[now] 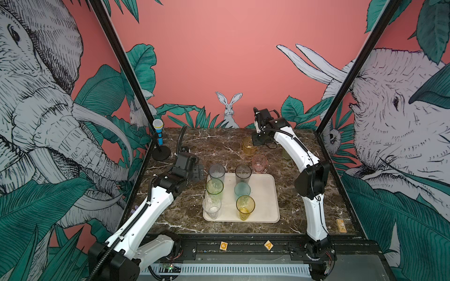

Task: Place the glasses into the tray
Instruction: Pick up the glass from the top-center of the table, then place the glass on the tray.

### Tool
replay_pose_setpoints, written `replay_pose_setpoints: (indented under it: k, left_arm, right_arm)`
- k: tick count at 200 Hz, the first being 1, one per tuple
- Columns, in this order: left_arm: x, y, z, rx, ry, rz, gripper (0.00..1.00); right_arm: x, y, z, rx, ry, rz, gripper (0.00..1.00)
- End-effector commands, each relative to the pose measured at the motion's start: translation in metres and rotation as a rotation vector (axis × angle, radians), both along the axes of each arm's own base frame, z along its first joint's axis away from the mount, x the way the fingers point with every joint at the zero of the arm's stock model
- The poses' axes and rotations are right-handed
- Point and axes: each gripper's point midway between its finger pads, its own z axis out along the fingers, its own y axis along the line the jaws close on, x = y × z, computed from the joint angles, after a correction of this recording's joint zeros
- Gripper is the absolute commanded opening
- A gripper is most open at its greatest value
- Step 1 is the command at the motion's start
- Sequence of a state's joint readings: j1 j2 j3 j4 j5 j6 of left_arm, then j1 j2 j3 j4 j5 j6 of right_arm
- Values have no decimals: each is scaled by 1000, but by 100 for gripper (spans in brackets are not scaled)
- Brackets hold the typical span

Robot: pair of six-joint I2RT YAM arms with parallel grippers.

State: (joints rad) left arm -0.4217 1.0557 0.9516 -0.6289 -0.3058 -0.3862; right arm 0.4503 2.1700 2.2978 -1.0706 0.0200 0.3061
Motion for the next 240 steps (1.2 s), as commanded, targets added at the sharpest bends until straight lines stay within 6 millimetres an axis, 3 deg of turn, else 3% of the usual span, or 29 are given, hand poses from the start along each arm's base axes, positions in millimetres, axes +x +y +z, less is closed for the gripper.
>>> replay_pose_setpoints:
  k: [1,67,116,148,162,171,240]
  left_arm:
    - [-4,3,13,-31,-25,17,94]
    - [-13,5,18,-59,-44,24,94]
    - [-15,5,18,-67,-34,27,94]
    - [-14,4,18,-79,-34,29,94]
    - [-14,3,17,-85,-30,29,94]
    - [-14,3,16,-87,-30,31,94]
    - [-11,-1,16,-98,-27,24,94]
  right_arm:
    - [-15,-13,43,3,-56,-6,0]
    - [-57,-30,77,40,-77,-20,0]
    - [-94,-46,80,42,-69,-24,0]
    - [-116,-53,70,43,-53,-25,0]
    - [-122,-56,54,30,-23,-34,0]
    - [-130,-59,59,44,-40,-36,0]
    - [-151,-64,10,51,-5,-40,0]
